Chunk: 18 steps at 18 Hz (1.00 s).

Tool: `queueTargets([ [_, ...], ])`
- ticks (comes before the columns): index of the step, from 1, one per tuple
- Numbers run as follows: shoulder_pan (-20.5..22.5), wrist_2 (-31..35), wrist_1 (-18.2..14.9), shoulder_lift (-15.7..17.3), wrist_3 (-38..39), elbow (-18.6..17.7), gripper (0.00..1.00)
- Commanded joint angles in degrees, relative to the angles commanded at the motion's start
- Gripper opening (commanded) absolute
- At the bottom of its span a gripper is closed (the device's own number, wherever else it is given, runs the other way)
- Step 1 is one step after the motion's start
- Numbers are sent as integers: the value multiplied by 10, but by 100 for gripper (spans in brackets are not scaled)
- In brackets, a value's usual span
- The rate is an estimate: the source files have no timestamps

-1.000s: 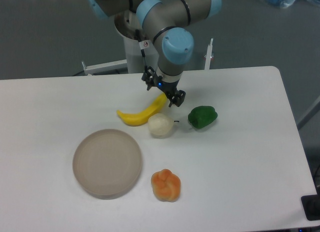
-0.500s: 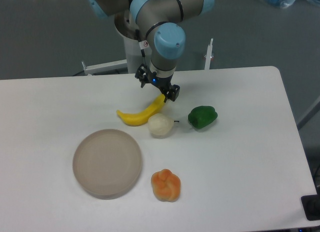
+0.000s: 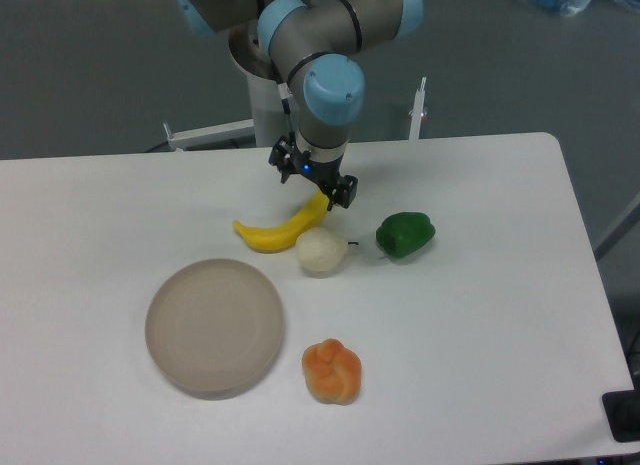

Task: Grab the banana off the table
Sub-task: 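Lower the gripper onto the banana stem end and close it, then lift the grasped banana up and carry it toward the green pepper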

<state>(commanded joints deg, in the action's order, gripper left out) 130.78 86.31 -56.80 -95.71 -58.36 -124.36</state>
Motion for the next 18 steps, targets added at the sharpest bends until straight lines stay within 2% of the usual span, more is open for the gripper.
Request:
queueTargets([
  [3, 0, 6, 60, -18, 0, -26, 100],
  [11, -1, 6, 70, -39, -3, -29, 100],
  [13, -1, 7, 74, -40, -3, -29, 82],
  [18, 0, 13, 74, -40, -2, -28, 62],
])
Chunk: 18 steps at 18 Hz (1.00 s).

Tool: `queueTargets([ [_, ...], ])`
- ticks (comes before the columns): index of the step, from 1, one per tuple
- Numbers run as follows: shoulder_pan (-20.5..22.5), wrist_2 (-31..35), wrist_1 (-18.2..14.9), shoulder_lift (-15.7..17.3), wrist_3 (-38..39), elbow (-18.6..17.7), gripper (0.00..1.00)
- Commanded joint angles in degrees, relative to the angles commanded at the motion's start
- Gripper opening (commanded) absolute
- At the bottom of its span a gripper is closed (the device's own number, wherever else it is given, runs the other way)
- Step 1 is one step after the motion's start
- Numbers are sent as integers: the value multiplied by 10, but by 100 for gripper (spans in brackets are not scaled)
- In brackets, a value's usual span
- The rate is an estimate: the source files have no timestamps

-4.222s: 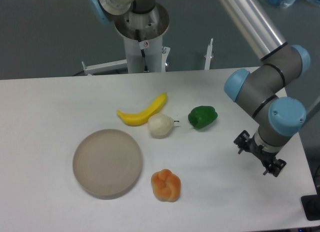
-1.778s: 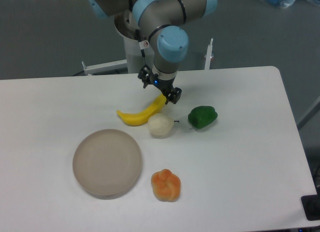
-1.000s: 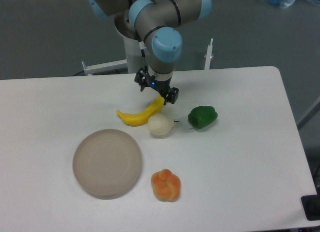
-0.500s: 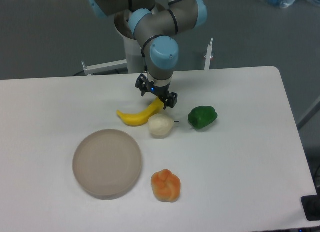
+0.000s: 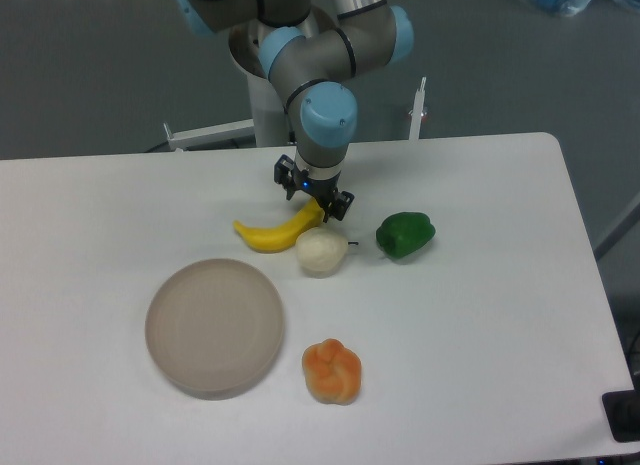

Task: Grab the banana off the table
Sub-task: 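Lift the grasped banana up and carry it toward the green pepper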

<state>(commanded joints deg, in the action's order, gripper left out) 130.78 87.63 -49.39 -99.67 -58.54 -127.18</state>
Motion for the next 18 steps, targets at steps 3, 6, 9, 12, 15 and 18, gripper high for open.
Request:
queueTargets([
  [3, -1, 0, 0, 1, 1, 3, 33],
  [6, 0, -1, 0, 3, -3, 6, 20],
  [9, 5, 1, -3, 11, -6, 9, 17],
  [12, 7, 5, -11, 31, -33, 18, 17],
  [15, 42, 17, -39, 71, -109, 25, 17],
  [18, 57, 14, -67, 81, -142, 53, 17],
])
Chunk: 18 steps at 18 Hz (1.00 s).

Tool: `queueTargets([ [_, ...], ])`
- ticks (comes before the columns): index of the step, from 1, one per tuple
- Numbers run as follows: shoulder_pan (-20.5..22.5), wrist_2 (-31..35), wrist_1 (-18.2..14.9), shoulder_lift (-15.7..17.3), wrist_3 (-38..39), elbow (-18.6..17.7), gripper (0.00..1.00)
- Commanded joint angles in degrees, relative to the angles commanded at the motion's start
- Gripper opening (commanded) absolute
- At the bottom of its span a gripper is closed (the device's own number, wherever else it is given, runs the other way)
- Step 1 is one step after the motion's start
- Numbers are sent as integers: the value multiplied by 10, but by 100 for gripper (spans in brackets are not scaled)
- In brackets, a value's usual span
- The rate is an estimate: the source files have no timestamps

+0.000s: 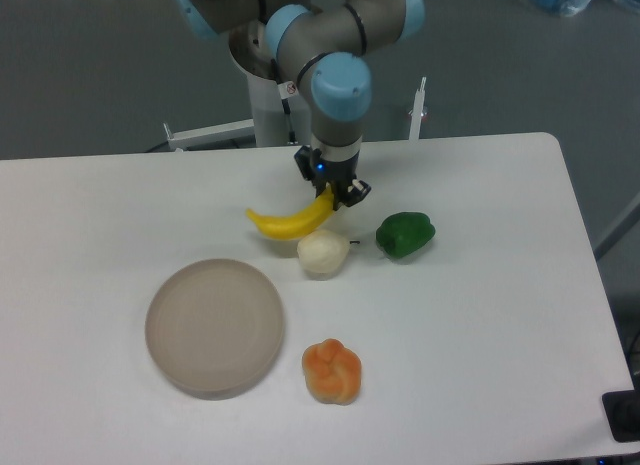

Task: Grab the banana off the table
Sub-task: 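Lift the grasped banana up and carry it toward the green pepper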

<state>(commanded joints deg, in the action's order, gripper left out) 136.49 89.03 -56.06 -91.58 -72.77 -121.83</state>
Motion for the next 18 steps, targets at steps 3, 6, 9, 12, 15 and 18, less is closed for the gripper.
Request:
queueTargets([
  [3, 0, -7, -40, -1, 0, 46, 17],
  [6, 3, -11, -48, -17, 0, 87, 16],
  [9, 2, -13, -48, -61, 0, 139, 12],
  [12, 3, -13, -48, -137, -1, 234, 10],
  [15, 3, -11, -48, -177, 0, 287, 11],
  [18, 20, -11, -49, -217, -72, 329, 10],
])
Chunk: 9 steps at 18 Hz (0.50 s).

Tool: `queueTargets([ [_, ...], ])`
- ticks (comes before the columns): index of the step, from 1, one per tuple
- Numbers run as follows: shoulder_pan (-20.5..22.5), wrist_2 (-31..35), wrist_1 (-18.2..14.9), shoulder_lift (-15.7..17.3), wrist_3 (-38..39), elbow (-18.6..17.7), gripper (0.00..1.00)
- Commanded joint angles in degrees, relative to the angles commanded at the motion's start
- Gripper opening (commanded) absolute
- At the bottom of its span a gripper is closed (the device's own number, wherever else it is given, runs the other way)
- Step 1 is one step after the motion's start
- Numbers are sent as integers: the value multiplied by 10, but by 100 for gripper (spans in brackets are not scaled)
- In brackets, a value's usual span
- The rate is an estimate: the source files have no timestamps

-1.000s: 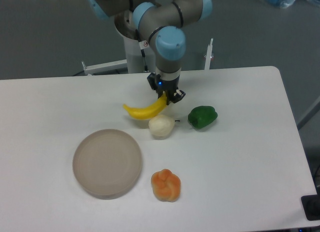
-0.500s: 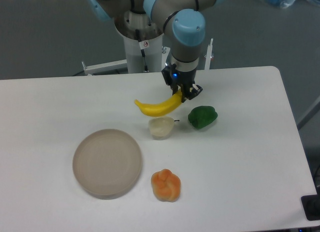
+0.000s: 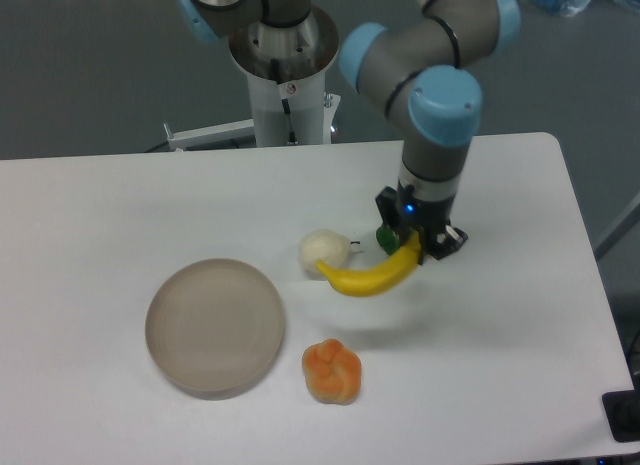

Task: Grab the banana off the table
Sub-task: 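Lift the grasped banana up and carry it toward the green pepper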

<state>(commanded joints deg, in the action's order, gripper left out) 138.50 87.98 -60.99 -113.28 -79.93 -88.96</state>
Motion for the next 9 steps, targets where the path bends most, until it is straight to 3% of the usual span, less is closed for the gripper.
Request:
queueTargets([
  [2, 17, 4, -2, -16, -68, 11, 10],
  [9, 19, 6, -20, -37, -80, 34, 10],
])
